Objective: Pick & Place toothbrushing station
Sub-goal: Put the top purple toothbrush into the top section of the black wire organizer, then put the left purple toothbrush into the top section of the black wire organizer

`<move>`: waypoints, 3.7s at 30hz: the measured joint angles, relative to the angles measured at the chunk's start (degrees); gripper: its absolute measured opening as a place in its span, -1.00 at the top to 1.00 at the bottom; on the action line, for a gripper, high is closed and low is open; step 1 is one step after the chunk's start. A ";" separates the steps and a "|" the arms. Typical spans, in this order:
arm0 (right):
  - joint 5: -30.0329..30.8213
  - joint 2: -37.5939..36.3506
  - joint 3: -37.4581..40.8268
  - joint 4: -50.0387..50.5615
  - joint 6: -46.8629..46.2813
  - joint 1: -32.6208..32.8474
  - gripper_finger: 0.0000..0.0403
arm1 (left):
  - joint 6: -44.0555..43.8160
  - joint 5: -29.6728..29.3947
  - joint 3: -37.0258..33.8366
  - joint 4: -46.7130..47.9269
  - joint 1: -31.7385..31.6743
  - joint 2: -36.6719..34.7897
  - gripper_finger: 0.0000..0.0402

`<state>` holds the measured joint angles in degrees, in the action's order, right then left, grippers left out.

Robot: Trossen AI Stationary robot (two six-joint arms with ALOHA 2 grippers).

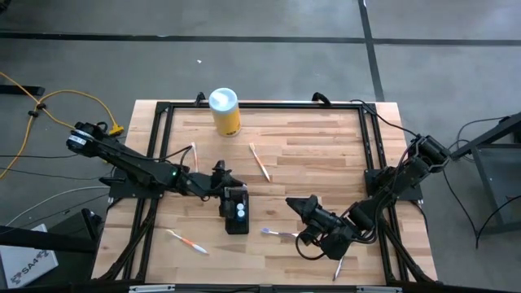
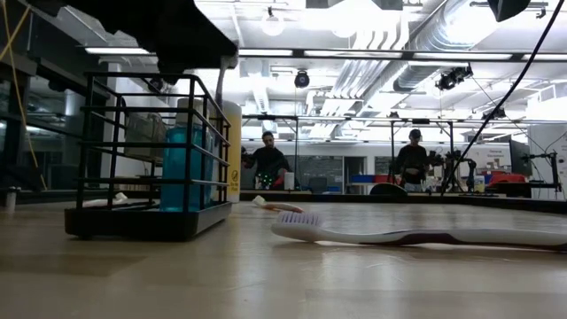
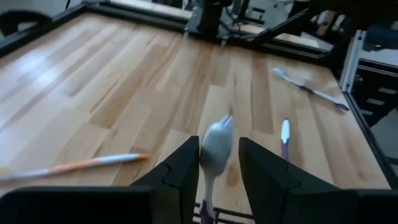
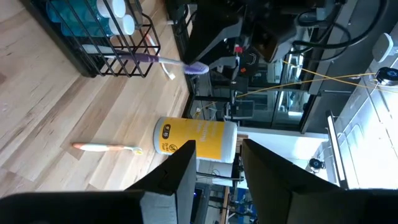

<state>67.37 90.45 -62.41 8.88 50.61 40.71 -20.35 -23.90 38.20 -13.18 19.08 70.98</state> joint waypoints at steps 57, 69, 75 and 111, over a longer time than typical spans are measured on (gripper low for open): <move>-36.72 10.28 3.74 -2.27 -56.16 -3.31 0.40 | 13.01 -0.52 0.00 -5.56 3.32 -7.13 0.45; -30.81 15.81 2.69 -1.54 -60.14 -1.18 0.40 | 10.58 -0.55 0.00 -5.69 6.00 -7.13 0.45; -31.70 17.09 2.71 -1.82 -63.97 -0.95 0.40 | 10.22 -0.55 0.00 -5.67 6.00 -7.13 0.45; -33.40 21.76 2.99 1.07 -76.45 -1.40 0.40 | 10.29 -0.55 0.00 -5.27 5.95 -7.13 0.45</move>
<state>33.97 112.22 -59.42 9.96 -25.84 39.31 -10.07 -24.45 38.20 -18.45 25.04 63.86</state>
